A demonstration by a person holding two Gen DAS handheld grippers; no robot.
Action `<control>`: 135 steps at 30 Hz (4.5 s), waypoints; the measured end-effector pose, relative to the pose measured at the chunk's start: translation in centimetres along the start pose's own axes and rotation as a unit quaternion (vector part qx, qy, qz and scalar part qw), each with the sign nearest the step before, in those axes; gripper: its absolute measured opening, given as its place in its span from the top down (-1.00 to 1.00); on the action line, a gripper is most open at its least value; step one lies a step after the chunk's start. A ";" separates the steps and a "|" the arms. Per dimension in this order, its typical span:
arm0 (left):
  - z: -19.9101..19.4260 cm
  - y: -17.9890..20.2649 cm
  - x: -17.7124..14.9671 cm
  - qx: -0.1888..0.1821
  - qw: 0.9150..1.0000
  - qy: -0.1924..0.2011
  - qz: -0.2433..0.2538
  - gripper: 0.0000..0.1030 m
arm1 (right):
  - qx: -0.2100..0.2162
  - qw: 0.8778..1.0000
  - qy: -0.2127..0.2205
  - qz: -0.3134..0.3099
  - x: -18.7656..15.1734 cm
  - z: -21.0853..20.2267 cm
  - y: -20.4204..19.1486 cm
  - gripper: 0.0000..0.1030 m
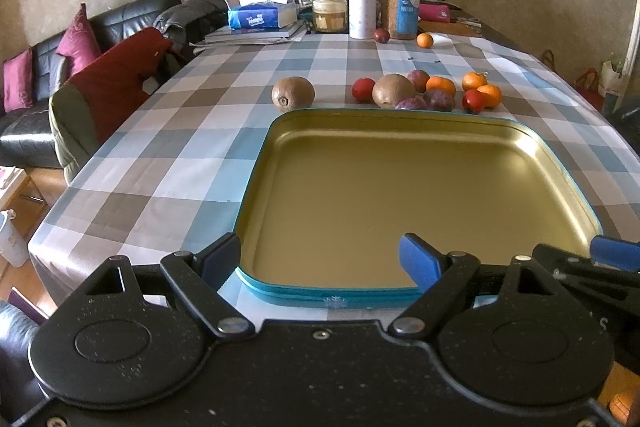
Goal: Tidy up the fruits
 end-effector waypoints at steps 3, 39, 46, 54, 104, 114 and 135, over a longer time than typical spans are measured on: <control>0.2 -0.5 0.7 -0.011 1.000 -0.016 0.007 -0.69 | -0.002 1.000 -0.029 -0.012 0.2 0.4 -0.1 -0.10; 6.7 -4.8 17.4 0.018 0.999 -0.040 -0.007 -0.70 | -0.045 0.994 -0.041 -0.092 17.5 5.2 -0.8 -0.05; 9.1 -4.0 18.0 0.020 0.999 -0.043 -0.003 -0.68 | -0.052 0.996 -0.020 -0.070 18.8 7.1 -0.3 0.05; 11.9 -3.7 18.6 0.000 0.997 -0.061 -0.040 -0.61 | -0.012 0.999 -0.053 -0.001 20.5 11.3 0.6 0.11; 19.0 2.6 21.3 -0.041 0.998 -0.049 -0.022 -0.61 | 0.037 0.985 -0.135 0.101 26.4 22.4 -0.1 0.15; 19.1 2.8 21.0 -0.041 0.998 -0.045 -0.021 -0.62 | 0.040 0.983 -0.119 0.133 26.6 21.7 1.4 0.16; 19.5 3.9 21.1 -0.065 0.996 -0.052 -0.010 -0.63 | 0.048 0.981 -0.090 0.167 26.5 20.4 3.2 0.16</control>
Point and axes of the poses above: each gripper's, at about its wrist camera, not at the fingertips, and z roughly the way its jaws point, y to its right, x to its top, the point moved 6 cm from there along z, roughly the way its jaws point, and after that the axes turned 13 degrees about -y, right-handed, at the moved point
